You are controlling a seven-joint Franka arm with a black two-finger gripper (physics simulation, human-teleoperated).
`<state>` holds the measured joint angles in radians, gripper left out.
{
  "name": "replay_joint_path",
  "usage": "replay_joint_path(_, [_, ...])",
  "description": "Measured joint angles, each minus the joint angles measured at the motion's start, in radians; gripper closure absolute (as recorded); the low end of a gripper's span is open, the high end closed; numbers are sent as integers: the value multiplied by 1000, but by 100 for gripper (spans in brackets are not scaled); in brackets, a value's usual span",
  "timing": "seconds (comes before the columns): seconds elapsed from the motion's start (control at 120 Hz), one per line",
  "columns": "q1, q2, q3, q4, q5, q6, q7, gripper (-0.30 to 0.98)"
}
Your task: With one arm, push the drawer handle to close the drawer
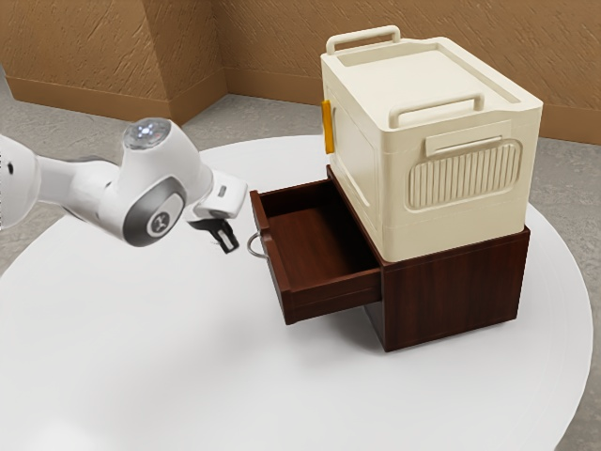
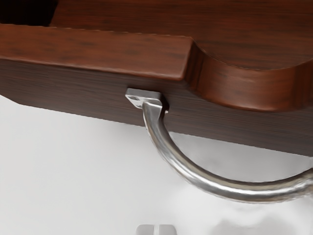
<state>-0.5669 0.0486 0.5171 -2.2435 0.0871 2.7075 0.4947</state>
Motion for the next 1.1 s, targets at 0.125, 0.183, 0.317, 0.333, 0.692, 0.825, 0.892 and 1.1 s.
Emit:
replay_joint_path(0.125, [-34,26,-1,1,-15,37,9,79])
replay_joint_path(0.183, [-35,37,-1,2,-18,59,12,79])
replay_joint_path(0.317, [-26,65,-8,15,-23,113,19,79])
replay_joint_path(0.333, [-27,68,-10,17,-24,120,19,79])
replay_joint_path(0.692, [-29,127,-55,53,-52,204,31,79])
replay_joint_path(0.825, [-27,148,-63,71,-65,224,33,79])
replay_joint_path(0.892, [-26,163,-73,92,-69,230,34,79])
replay_joint_path(1.1, [-23,208,-98,152,-79,242,37,79])
